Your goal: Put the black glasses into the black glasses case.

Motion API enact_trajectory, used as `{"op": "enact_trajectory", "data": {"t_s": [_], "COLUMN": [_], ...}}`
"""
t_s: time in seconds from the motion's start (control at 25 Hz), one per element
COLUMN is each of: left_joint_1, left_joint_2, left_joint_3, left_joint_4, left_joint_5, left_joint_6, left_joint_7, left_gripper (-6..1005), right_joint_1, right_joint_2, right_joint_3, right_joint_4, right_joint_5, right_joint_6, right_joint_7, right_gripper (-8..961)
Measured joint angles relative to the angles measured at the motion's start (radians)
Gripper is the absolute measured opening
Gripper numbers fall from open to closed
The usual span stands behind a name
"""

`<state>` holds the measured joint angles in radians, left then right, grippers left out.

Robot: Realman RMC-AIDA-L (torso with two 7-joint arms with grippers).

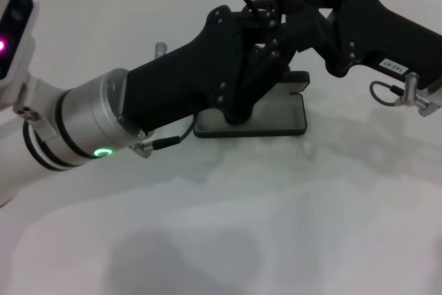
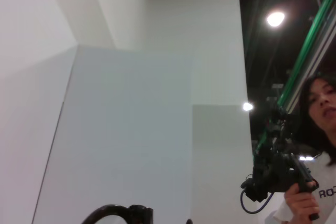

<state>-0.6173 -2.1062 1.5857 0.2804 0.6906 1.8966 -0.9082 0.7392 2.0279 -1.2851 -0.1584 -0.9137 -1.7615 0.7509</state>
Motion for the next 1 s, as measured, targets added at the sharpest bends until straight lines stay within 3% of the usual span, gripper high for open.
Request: {"op": "enact_trajectory", "data": {"t_s": [1.0], "left_joint_1": [0.001], "left_joint_2": [0.002], "left_joint_3": [0.002], "left_joint_4": [-0.003], "left_joint_5": [-0.030], "left_joint_6": [-0.074], "left_joint_7": [-0.015], "left_gripper": [40], "right_joint_1": [0.015], "right_joint_2": [0.000], "right_joint_3": [-0.052], "right_joint_4": [-0.013], "right_joint_5": [-0.001], "right_joint_6": [0.040], "right_joint_7": [-0.001], "right_gripper": [89]}}
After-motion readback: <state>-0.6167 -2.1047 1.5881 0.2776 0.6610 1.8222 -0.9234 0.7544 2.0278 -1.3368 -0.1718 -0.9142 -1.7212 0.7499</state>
